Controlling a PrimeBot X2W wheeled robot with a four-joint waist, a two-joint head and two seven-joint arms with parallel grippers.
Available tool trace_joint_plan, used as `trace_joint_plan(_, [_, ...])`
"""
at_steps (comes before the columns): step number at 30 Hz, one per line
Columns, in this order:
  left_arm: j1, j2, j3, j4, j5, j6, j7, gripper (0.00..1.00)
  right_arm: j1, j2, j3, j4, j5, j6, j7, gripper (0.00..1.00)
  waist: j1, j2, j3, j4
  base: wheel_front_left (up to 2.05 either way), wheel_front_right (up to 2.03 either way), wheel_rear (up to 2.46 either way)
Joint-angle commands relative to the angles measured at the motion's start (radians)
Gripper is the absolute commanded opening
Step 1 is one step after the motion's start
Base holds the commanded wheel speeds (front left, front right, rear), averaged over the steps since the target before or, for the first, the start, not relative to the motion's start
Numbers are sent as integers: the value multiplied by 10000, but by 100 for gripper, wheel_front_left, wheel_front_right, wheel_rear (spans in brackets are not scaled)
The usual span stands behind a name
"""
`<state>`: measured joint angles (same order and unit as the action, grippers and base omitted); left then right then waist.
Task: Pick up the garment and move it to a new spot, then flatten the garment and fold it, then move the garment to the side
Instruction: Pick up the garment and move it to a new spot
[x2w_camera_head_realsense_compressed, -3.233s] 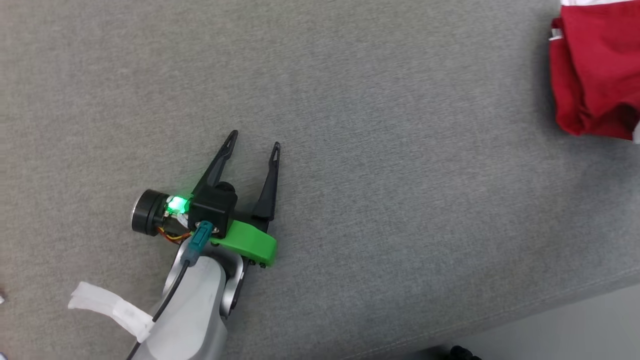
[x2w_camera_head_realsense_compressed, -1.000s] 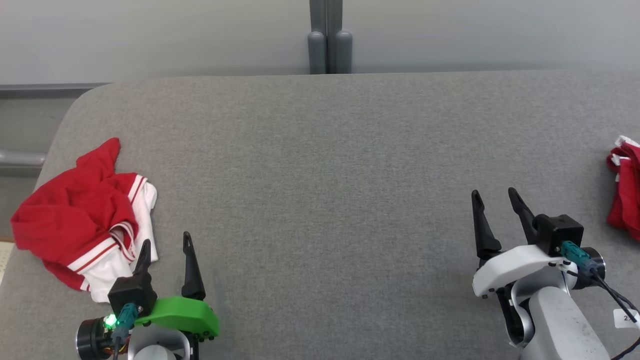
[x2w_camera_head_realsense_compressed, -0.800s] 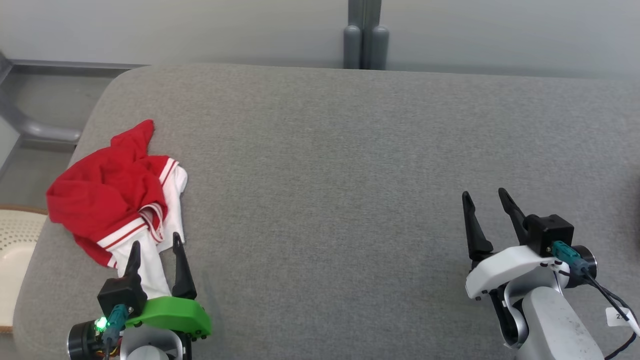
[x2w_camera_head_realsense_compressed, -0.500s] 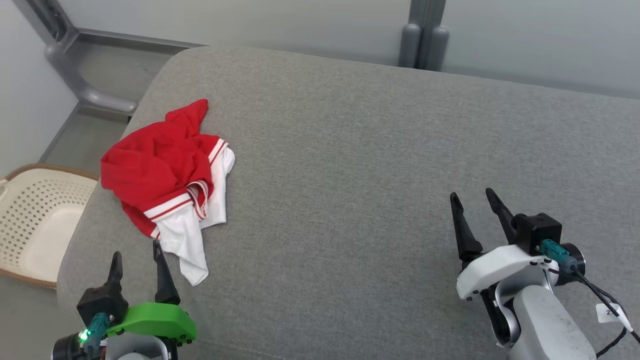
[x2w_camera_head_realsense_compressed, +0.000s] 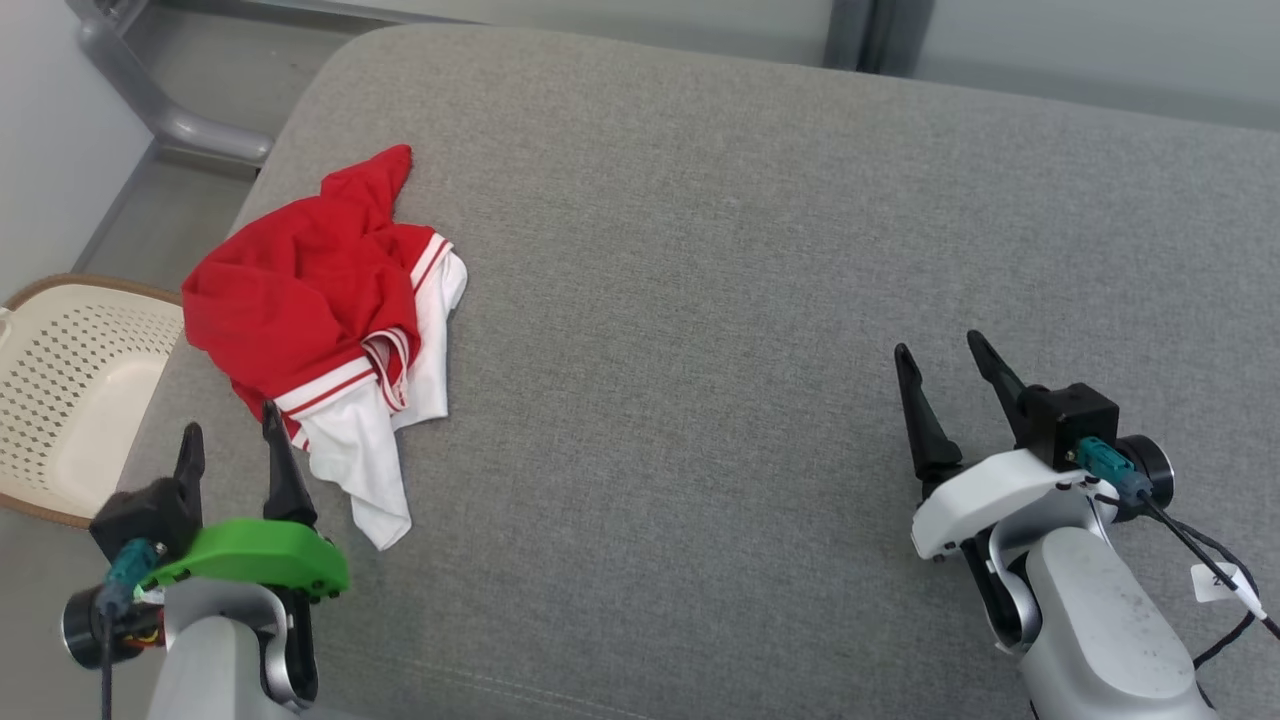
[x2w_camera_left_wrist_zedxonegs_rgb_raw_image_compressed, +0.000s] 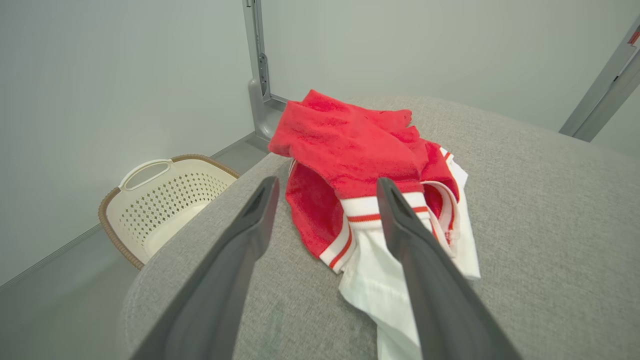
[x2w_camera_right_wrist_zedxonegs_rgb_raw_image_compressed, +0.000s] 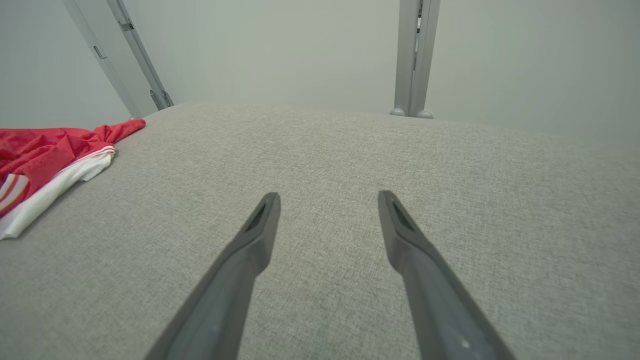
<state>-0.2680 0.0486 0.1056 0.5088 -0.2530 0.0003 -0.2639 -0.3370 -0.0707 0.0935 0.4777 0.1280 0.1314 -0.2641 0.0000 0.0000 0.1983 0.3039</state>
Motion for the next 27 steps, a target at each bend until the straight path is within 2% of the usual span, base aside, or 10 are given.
trace_joint_plan(1, [-383, 45, 157, 120, 79, -102, -5, 100, -204, -85, 40, -86, -57, -14, -2, 100, 0, 0, 661, -422, 0, 0, 0])
trace_joint_plan(5, [-1399, 243, 822, 631, 78, -428, -5, 100, -537, -259, 189, -211, -74, -14, -2, 100, 0, 0, 1283, -834, 0, 0, 0])
trace_joint_plan(10, [-2317, 520, 1355, 1588, 195, -623, -5, 100, -904, -314, 346, -302, -22, -16, -2, 100, 0, 0, 1861, -1399, 0, 0, 0])
trace_joint_plan(13, [-2809, 692, 1601, 2408, 195, -581, -5, 100, -1056, -309, 359, -398, -17, -14, -2, 100, 0, 0, 2112, -1694, 0, 0, 0])
trace_joint_plan(17, [-3431, 886, 1856, 4062, 143, -279, 2, 100, -1160, -315, 310, -505, -21, -14, -2, 100, 0, 0, 2317, -2017, 0, 0, 0])
trace_joint_plan(18, [-3577, 974, 1874, 4332, 166, -257, 3, 68, -1190, -309, 285, -514, 1, -14, -2, 100, 0, 0, 2338, -2071, 0, 0, 0])
trace_joint_plan(19, [-3648, 1009, 1865, 4531, 185, -288, 5, 0, -1204, -303, 258, -519, 15, -14, -2, 100, 0, 0, 2346, -2107, 0, 0, 0])
trace_joint_plan(23, [-3750, 1026, 1817, 4753, 350, -401, 15, 0, -1178, -242, 104, -533, 46, -14, -2, 100, 0, 0, 2278, -2205, 0, 0, 0])
trace_joint_plan(27, [-3617, 1033, 1849, 4240, 447, -622, 3, 0, -1020, -155, -84, -512, 66, -14, -2, 100, 0, 0, 2006, -2264, 0, 0, 0])
